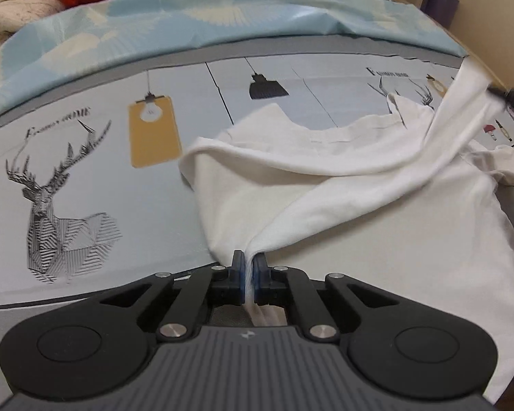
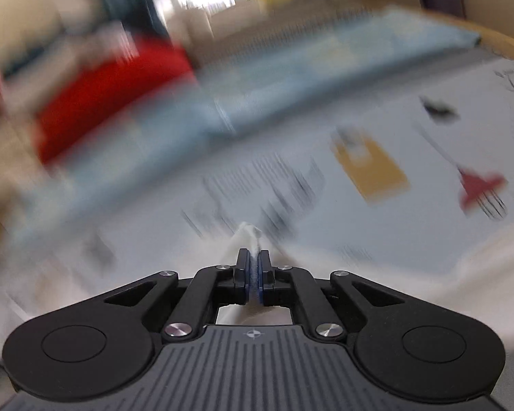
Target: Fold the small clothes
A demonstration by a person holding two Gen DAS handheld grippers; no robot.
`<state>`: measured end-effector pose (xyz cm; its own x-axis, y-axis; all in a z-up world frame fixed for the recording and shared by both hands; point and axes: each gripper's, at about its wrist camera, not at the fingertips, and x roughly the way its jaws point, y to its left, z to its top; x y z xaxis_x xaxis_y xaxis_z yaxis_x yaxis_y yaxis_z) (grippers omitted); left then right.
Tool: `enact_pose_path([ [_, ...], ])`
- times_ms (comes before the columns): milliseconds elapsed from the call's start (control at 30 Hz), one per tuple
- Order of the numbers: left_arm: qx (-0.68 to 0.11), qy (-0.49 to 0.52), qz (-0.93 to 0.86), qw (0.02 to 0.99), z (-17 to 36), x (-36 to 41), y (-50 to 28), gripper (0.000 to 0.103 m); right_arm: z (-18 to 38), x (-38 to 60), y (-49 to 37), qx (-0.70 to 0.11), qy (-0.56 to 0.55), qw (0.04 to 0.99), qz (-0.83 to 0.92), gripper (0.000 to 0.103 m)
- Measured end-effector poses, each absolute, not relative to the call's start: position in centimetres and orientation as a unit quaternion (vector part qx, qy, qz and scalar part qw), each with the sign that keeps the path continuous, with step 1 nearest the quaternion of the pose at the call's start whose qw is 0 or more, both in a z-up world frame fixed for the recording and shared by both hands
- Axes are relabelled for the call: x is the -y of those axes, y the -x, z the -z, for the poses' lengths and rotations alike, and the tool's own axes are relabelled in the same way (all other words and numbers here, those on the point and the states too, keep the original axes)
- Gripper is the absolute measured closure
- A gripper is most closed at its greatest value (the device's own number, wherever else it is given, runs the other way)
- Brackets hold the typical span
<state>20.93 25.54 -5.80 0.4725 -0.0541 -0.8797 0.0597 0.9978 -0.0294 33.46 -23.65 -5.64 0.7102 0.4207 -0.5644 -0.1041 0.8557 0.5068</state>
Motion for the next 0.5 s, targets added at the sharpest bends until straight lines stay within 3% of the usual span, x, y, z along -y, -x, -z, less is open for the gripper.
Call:
enact_pose_path([
  [100, -0.530, -0.008, 0.062, 0.846, 6.1, -25.6, -20.3, 0.099, 3.4, 24.8, -33.3, -0.338, -0.250, 0.899, -0.122, 0.099],
  [200, -0.561, -0.036, 0.084, 0.823, 7.2, -25.0, -19.5, 0.099, 8.3, 24.3, -34.7, -0.486, -0.177, 0.853, -0.064, 0.099],
  [267, -0.569, -0.052, 0.097, 0.815, 7.7, -24.5, -19.0, 0.099, 11.3, 23.8, -34.5, -0.538, -0.145, 0.829, -0.053, 0.099],
  [400, -0.567, -0.045, 0.107, 0.816, 7.1, -24.5, -18.5, 0.099, 7.9, 24.3, -33.7, -0.470, -0.181, 0.859, -0.094, 0.099],
  [500, -0.580, -0.057, 0.126, 0.803, 8.0, -23.5, -18.2, 0.095, 9.1, 24.5, -33.8, -0.497, -0.147, 0.854, -0.057, 0.098],
])
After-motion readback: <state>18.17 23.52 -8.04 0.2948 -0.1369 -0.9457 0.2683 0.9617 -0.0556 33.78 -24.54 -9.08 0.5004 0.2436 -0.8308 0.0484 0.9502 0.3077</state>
